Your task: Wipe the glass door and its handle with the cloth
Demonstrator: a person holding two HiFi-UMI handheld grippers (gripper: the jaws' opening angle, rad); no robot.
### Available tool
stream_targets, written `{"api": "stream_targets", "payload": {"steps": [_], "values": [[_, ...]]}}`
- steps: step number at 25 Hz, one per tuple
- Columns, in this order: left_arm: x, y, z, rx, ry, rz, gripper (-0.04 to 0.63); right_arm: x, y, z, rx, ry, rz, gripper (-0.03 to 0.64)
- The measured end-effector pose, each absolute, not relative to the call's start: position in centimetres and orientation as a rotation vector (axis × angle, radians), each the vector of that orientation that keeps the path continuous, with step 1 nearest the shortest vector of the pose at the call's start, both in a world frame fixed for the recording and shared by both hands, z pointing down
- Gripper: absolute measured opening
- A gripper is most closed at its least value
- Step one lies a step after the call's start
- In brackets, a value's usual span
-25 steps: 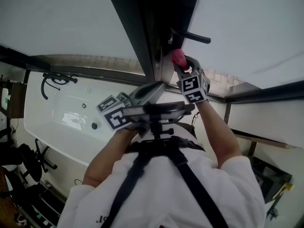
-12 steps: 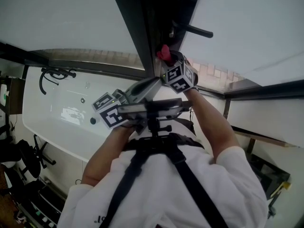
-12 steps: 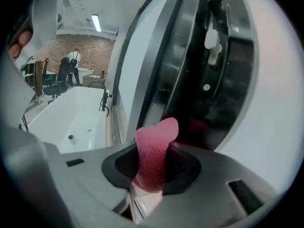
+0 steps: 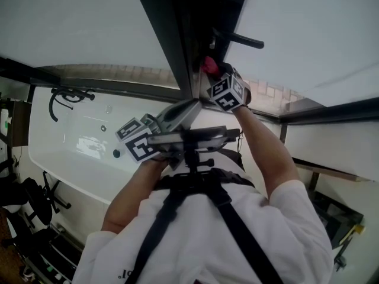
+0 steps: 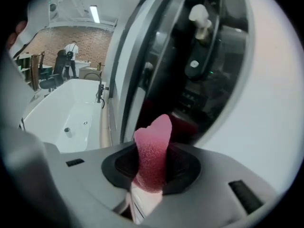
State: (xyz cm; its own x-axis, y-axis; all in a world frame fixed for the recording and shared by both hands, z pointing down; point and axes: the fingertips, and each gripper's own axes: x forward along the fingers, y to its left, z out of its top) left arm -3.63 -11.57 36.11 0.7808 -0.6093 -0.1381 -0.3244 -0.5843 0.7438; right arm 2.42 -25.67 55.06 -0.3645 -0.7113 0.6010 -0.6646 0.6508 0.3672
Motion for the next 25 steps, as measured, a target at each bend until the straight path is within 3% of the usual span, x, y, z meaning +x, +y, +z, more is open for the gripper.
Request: {"api": "stream_targets", "payload": {"steps": [14, 25], "values": [[-3.1, -11.4, 36.1, 2.233, -0.640, -0.488, -0.008, 7.2, -24.3, 53.9, 1.225, -2.044, -0.024, 0.106], [-3.5, -11.5, 36.4, 2.221, -0.672, -0.488, -0.008, 3.3, -23.6, 55.6, 1.099, -2.102, -0.011, 0.106]]}}
